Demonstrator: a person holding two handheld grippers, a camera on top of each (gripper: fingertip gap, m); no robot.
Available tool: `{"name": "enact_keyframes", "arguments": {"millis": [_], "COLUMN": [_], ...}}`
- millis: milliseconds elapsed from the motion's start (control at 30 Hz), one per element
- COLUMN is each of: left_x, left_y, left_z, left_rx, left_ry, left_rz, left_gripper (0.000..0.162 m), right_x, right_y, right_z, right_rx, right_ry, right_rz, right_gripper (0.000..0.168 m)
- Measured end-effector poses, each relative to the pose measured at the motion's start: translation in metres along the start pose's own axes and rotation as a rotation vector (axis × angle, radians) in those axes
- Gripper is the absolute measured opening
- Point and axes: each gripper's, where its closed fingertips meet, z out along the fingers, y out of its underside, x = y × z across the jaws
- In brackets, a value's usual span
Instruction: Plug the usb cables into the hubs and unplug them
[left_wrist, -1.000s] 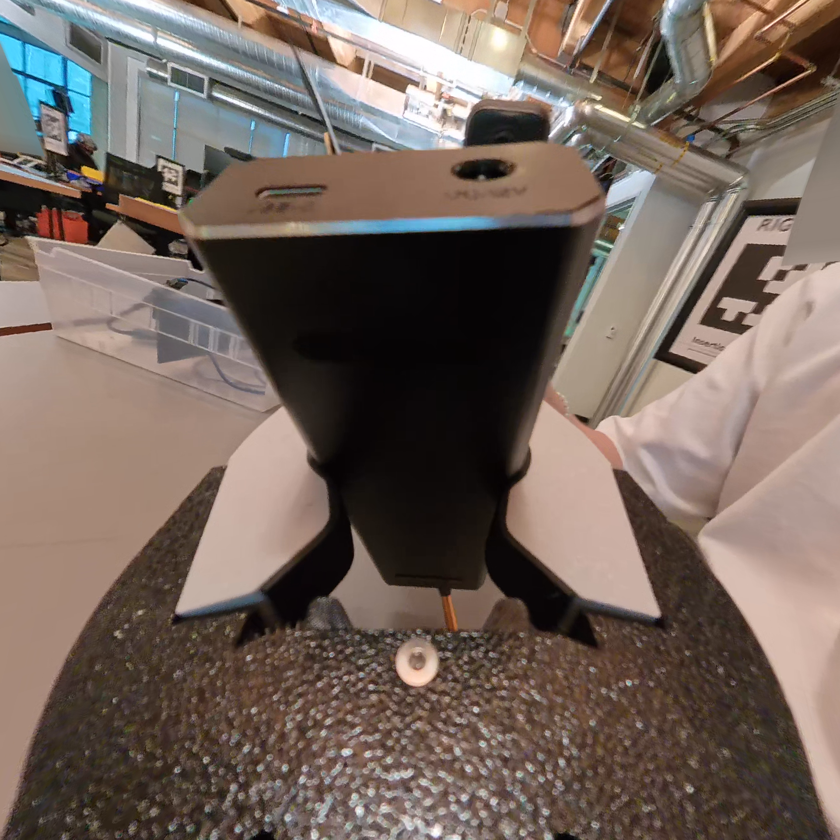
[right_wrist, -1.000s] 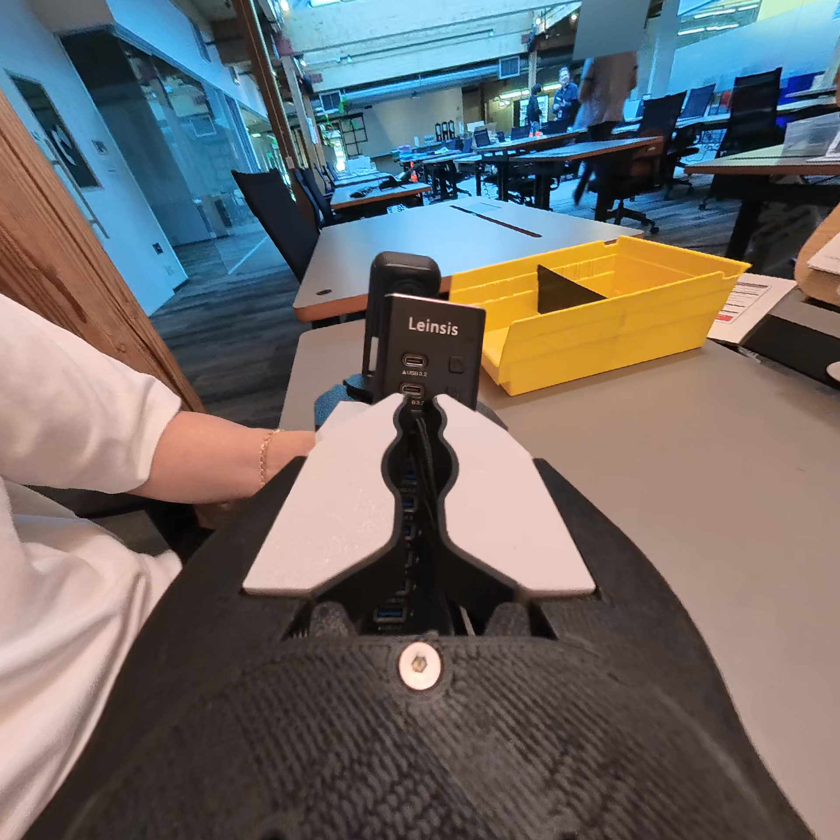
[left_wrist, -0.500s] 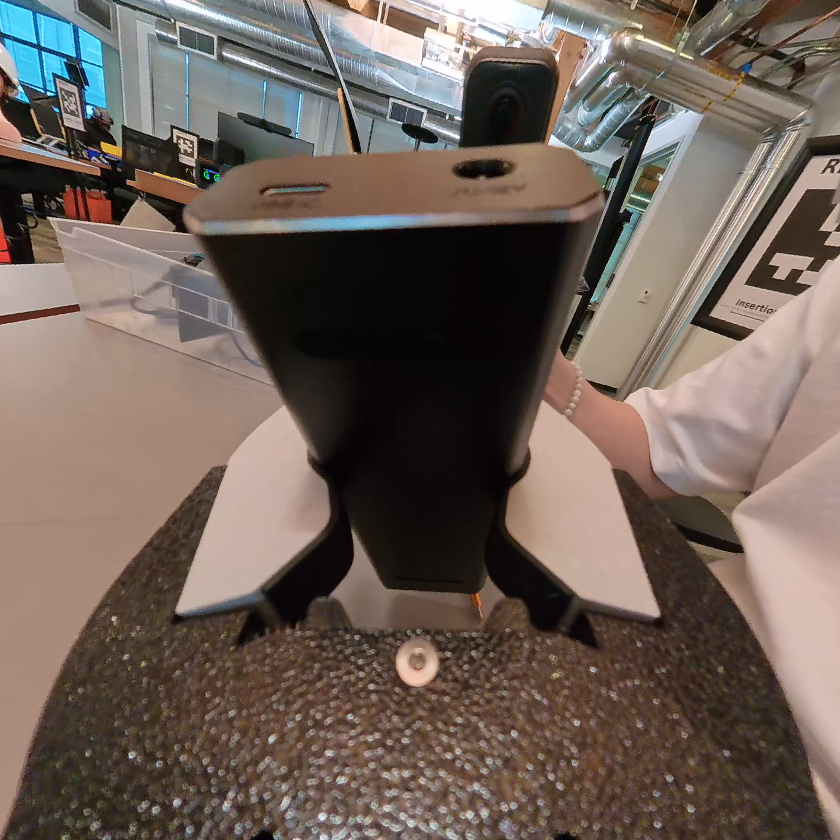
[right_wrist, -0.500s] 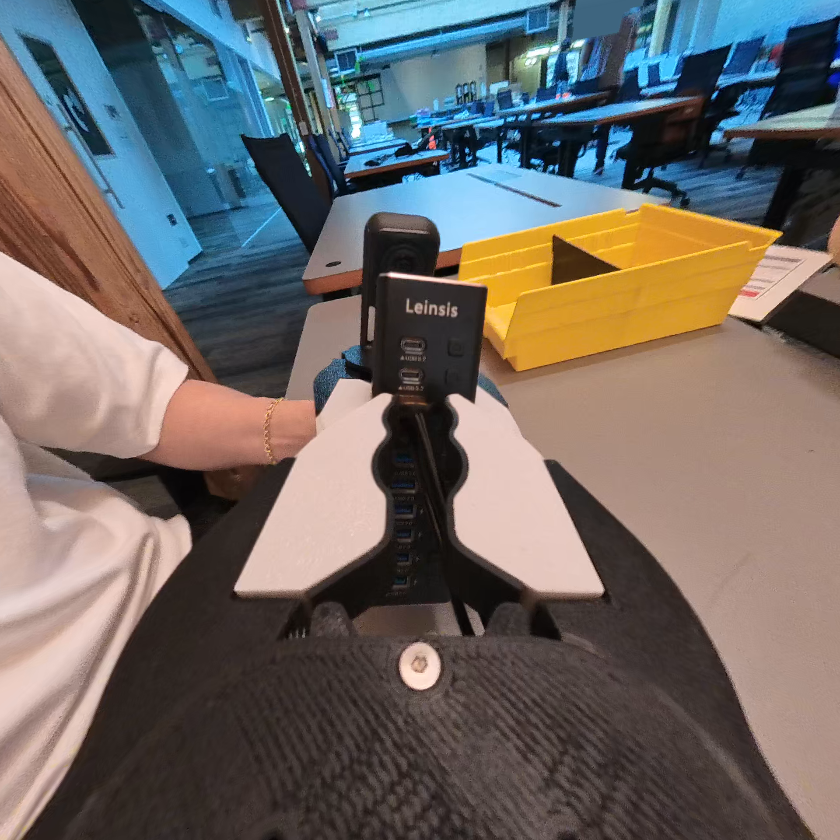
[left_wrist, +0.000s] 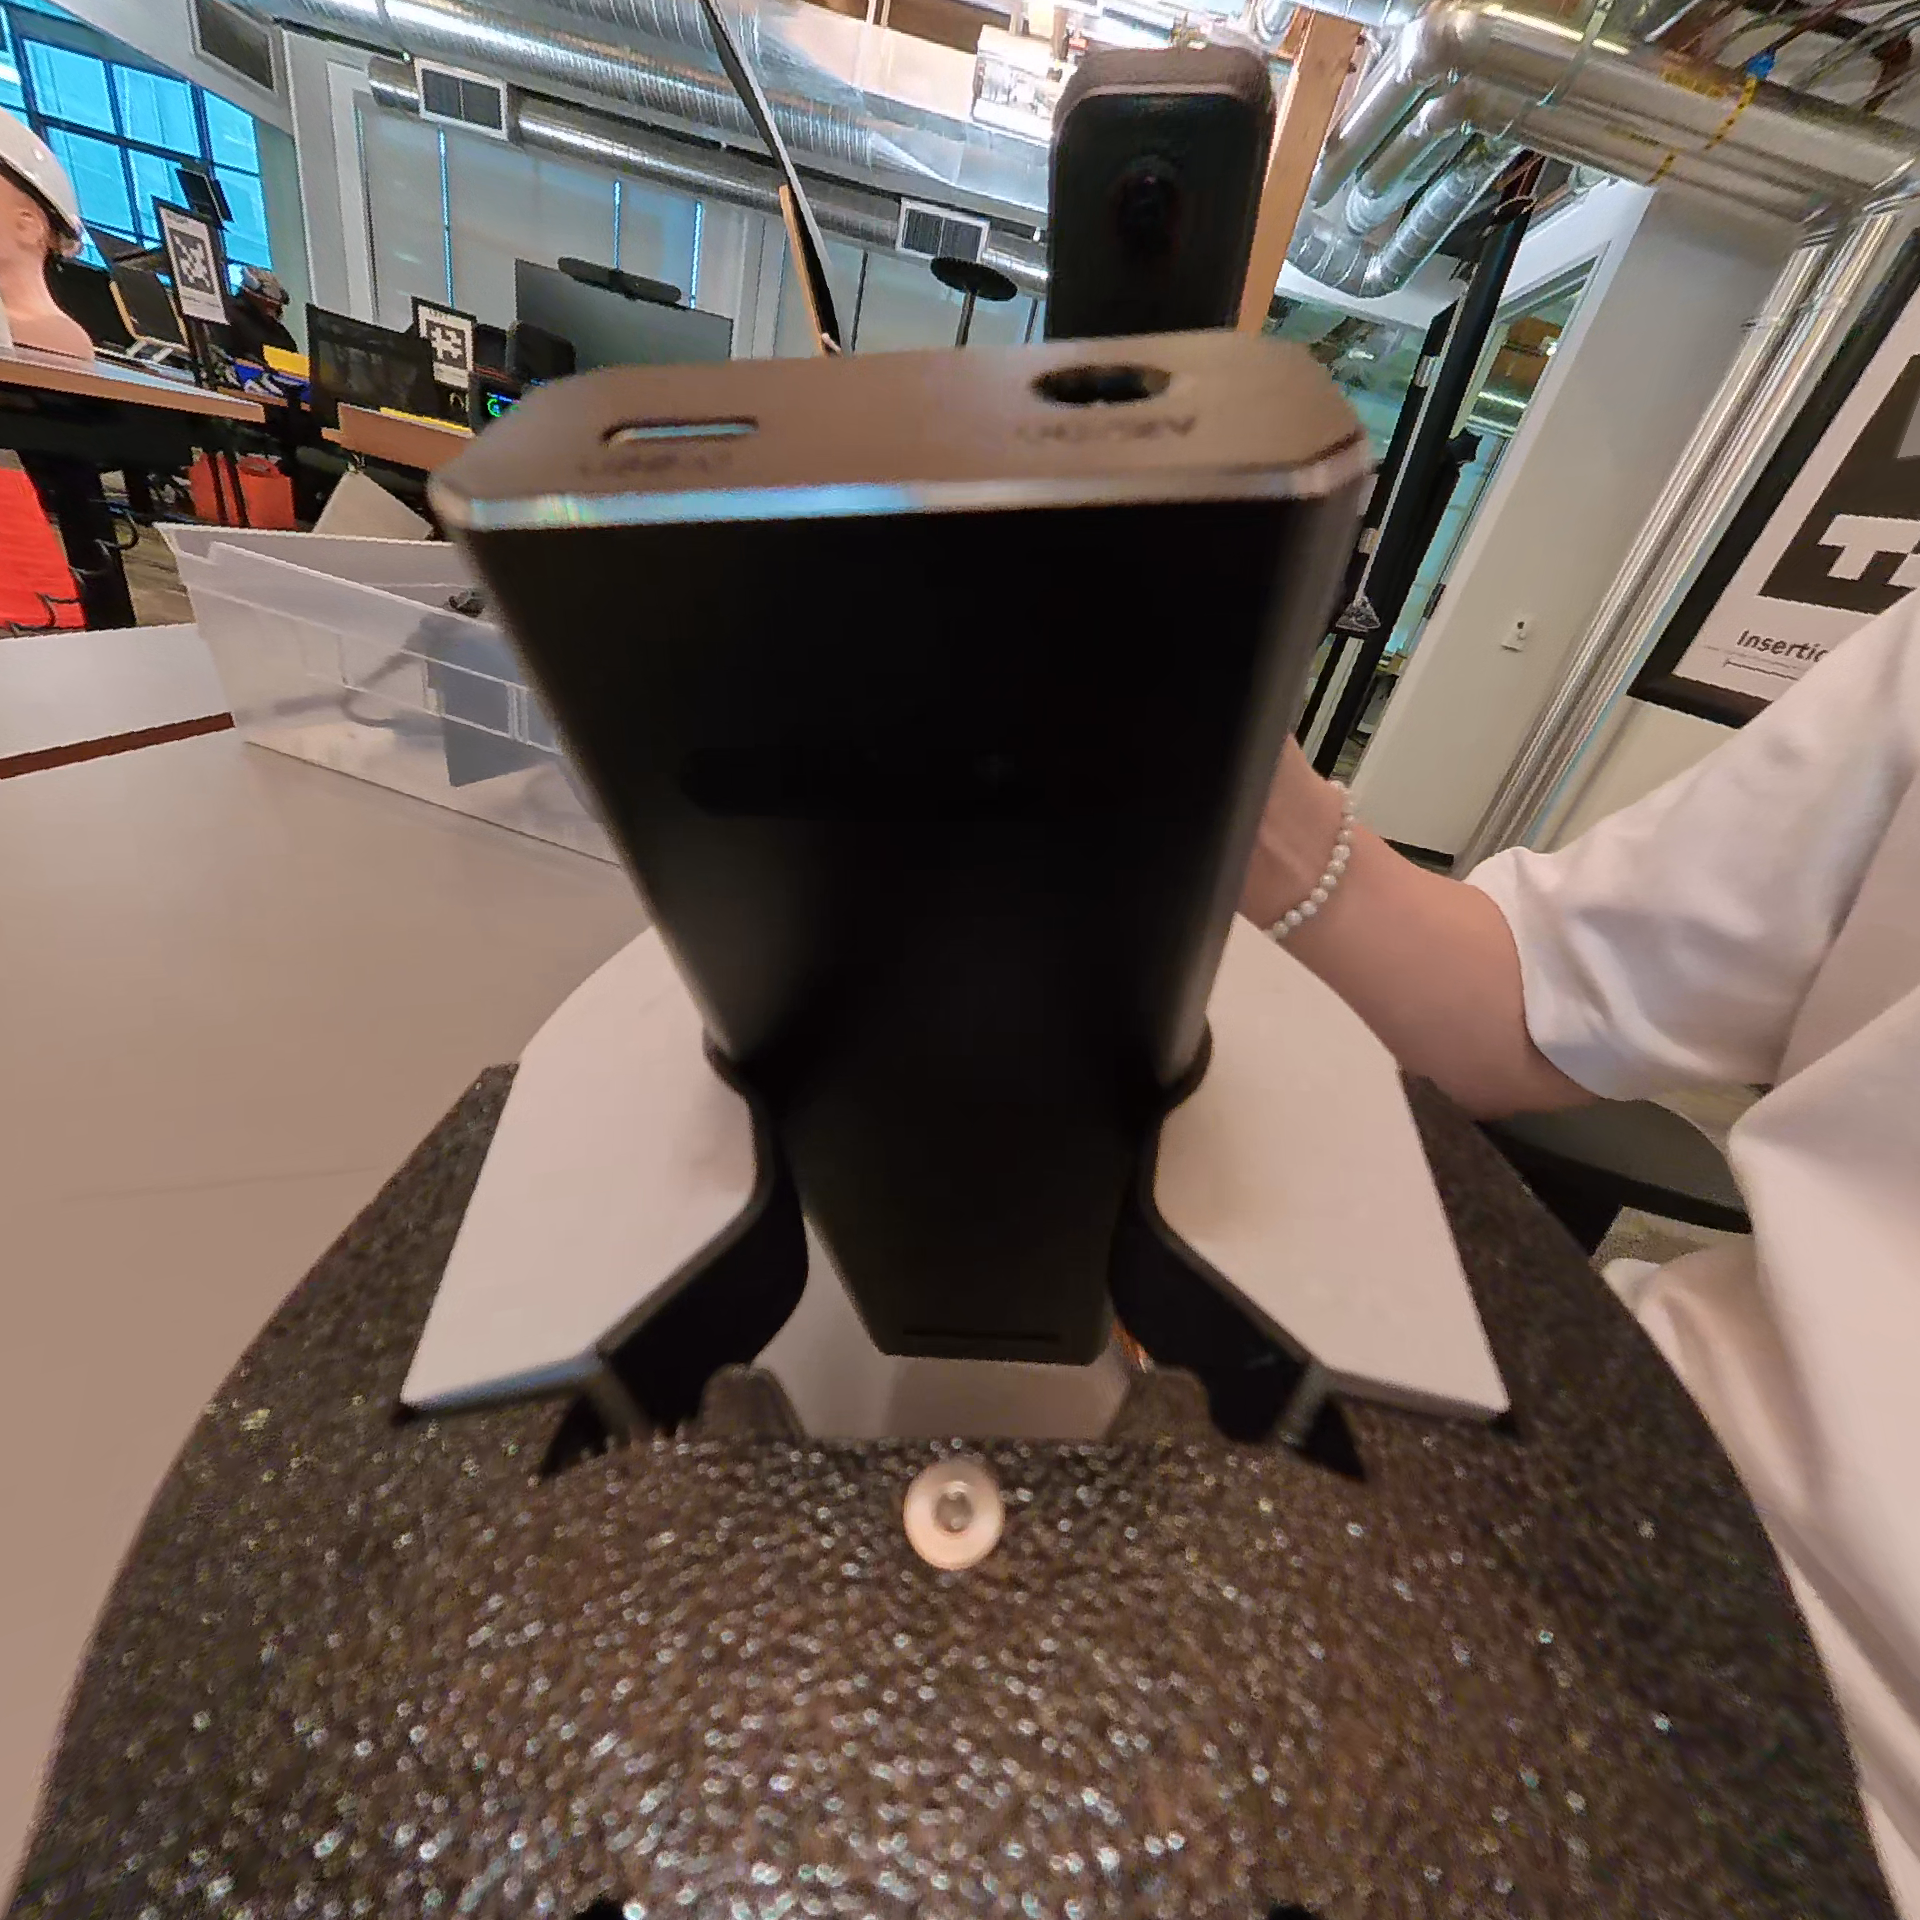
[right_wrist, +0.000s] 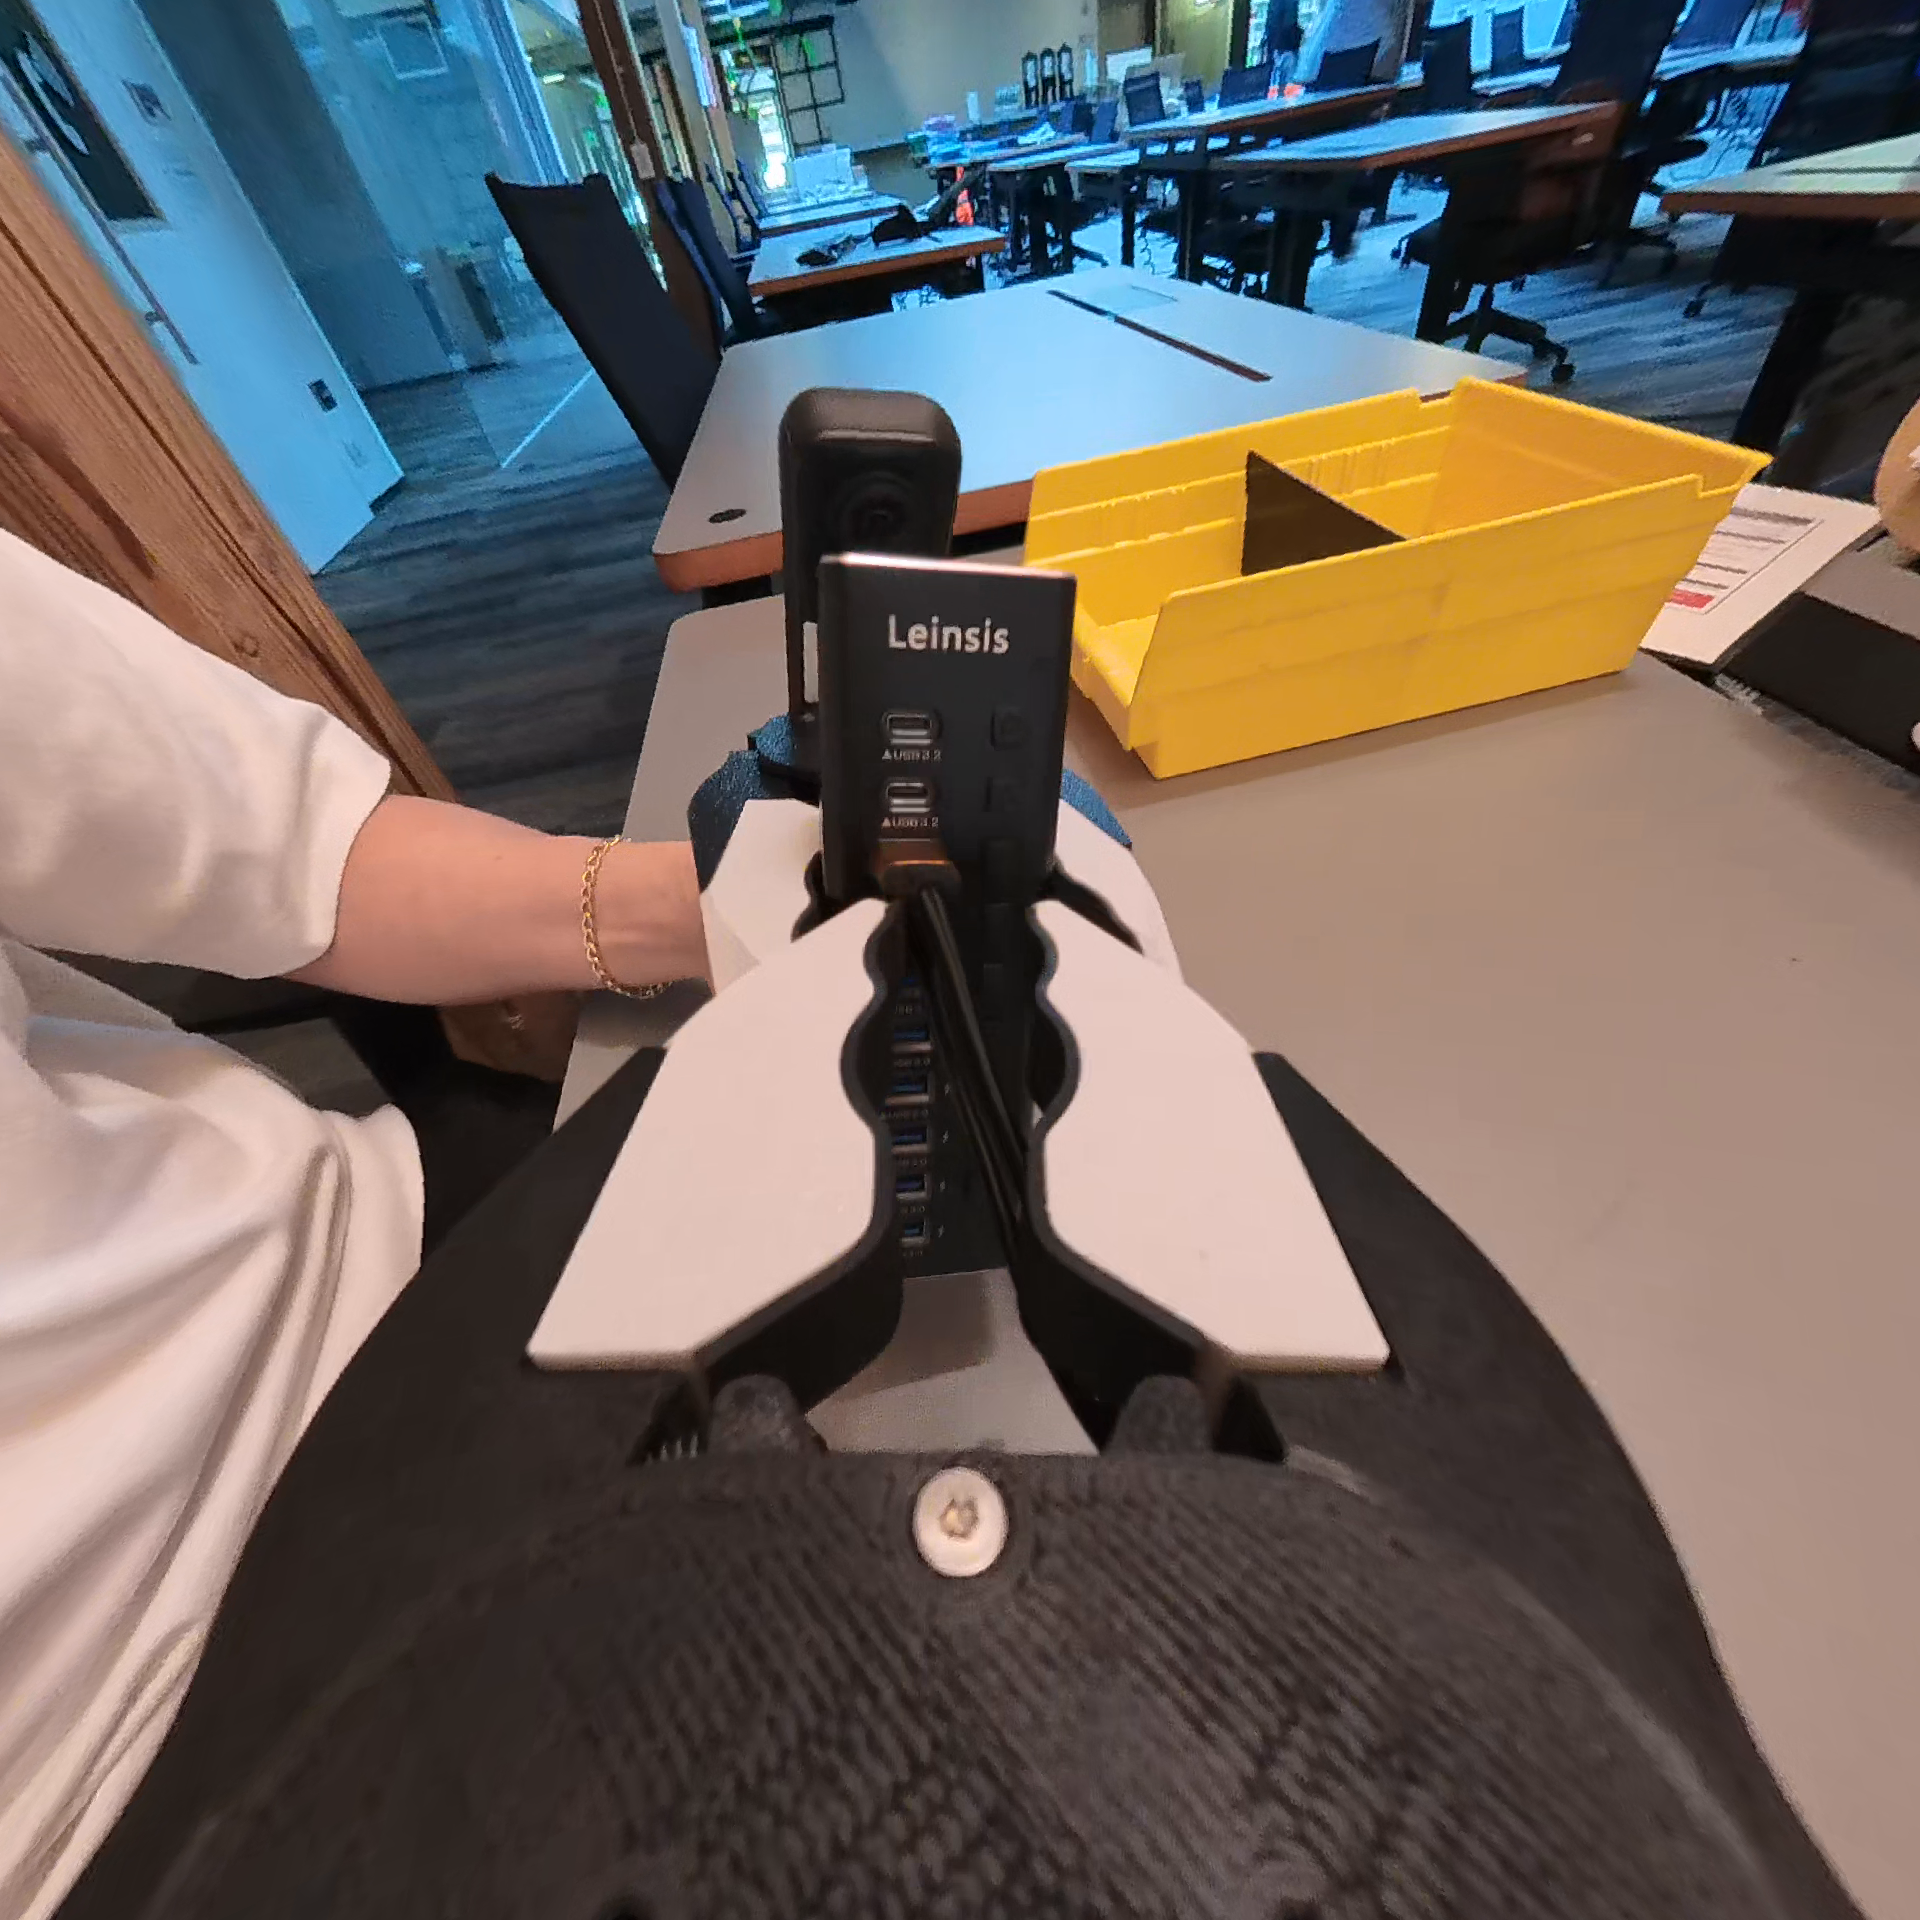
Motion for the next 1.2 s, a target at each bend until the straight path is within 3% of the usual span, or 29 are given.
{"name": "enact_keyframes", "arguments": {"millis": [133, 500, 900, 1200], "left_x": [-0.001, -0.003, -0.008, -0.013], "left_y": [-0.001, -0.002, -0.001, -0.001], "left_z": [-0.001, -0.003, -0.008, -0.012], "left_rx": [0.012, 0.031, -0.032, -0.033], "left_ry": [-0.003, -0.008, -0.073, -0.073], "left_rz": [-0.005, -0.006, 0.129, 0.098], "left_gripper": [0.073, 0.073, 0.072, 0.072], "right_x": [-0.004, -0.006, -0.008, -0.001], "right_y": [-0.002, -0.008, -0.005, 0.002], "right_z": [0.004, 0.007, 0.006, 0.007], "right_rx": [0.017, 0.061, -0.038, -0.072], "right_ry": [-0.017, -0.031, 0.010, 0.044], "right_rz": [-0.015, 0.024, 0.004, 0.005], "right_gripper": [0.010, 0.008, 0.008, 0.007]}}
